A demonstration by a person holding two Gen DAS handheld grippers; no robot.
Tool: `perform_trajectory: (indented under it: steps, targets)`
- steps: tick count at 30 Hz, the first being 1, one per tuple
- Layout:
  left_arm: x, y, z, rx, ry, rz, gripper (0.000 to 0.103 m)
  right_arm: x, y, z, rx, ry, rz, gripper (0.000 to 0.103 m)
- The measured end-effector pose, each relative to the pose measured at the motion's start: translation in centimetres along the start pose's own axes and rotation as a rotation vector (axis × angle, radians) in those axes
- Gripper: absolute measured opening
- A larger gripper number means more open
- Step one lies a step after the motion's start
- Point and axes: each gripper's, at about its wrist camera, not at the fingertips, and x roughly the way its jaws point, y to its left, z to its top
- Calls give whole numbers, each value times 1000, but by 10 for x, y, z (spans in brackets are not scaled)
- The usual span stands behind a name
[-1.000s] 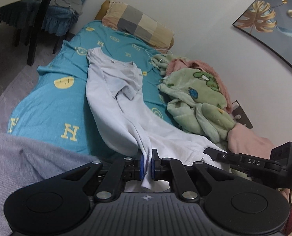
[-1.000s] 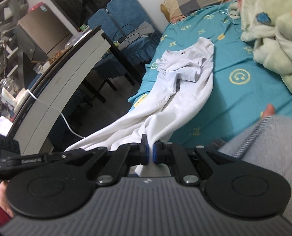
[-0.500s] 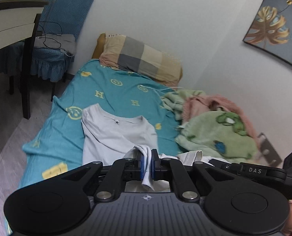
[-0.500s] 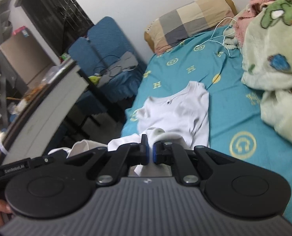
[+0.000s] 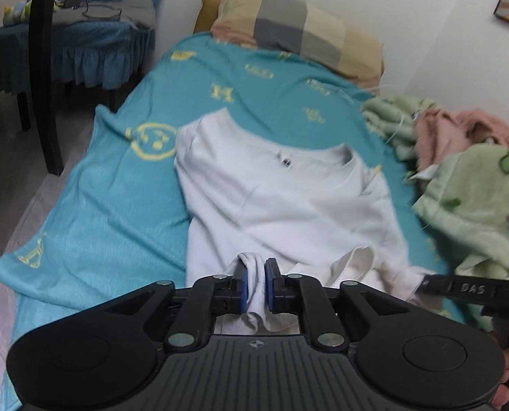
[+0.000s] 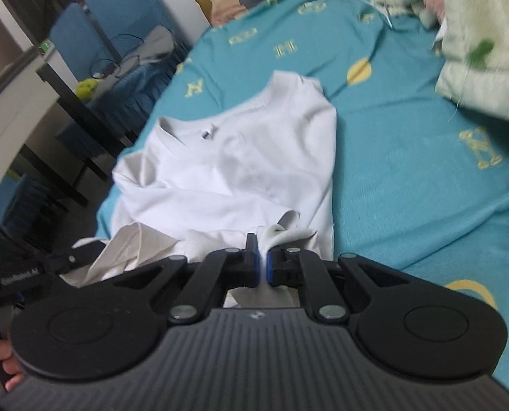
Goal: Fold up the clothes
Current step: 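Lay the hem onto the shirt body near the collar and open both grippers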
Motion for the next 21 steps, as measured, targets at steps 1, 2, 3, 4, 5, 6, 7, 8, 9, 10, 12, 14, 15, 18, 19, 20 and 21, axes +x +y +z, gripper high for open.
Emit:
perform_trajectory:
  steps: [1,2,3,4,5,6,7,8,9,10,12,14,15,18,19,20,21]
  targets:
    - [1,1,-1,-1,0,2,14,2,0,-1,-7,1,-4,9]
    - [-3,-2,-2,4,-4,12,17,1,2,-1,-14,0,-7,9]
    - [-7,-4,-2,9,-8,22,19,-1,3,0,-15,-2,-8,10]
    - [-11,-6,-2,14,-11,31,26,-4,3,0,-12,-5,-8,10]
    - [-17,-9,-3,18,-18,40,34,-7,4,1,-4,-8,-7,10]
    - [-27,-13,-5,23,-31,45,37,-11,5,1,3,-11,-6,11]
    - [-36,-18,-7,27,-45,49,45,-16,6,0,9,-15,-4,12]
    - [-46,-23,-10,32,-59,54,54,-22,8,-1,12,-18,0,15]
    - [-56,-27,-12,34,-73,57,59,-30,9,-3,15,-26,6,27]
    - [-66,-32,-15,31,-82,57,65,-40,11,-6,18,-42,18,36]
    - [-85,-46,-22,58,-95,58,67,-62,16,-12,16,-86,47,66]
    - [-105,-60,-28,91,-110,60,77,-86,23,-19,0,-136,50,72]
    - [-116,-66,-33,96,-123,58,80,-98,26,-22,-12,-157,50,72]
    - [-147,-82,-54,121,-146,53,84,-131,37,-40,-68,-218,16,71]
    - [-156,-85,-60,127,-156,57,85,-142,40,-49,-83,-238,12,71]
    - [-164,-89,-67,134,-166,61,89,-151,42,-59,-90,-249,13,71]
    - [-172,-92,-75,142,-176,64,90,-160,44,-68,-96,-259,14,71]
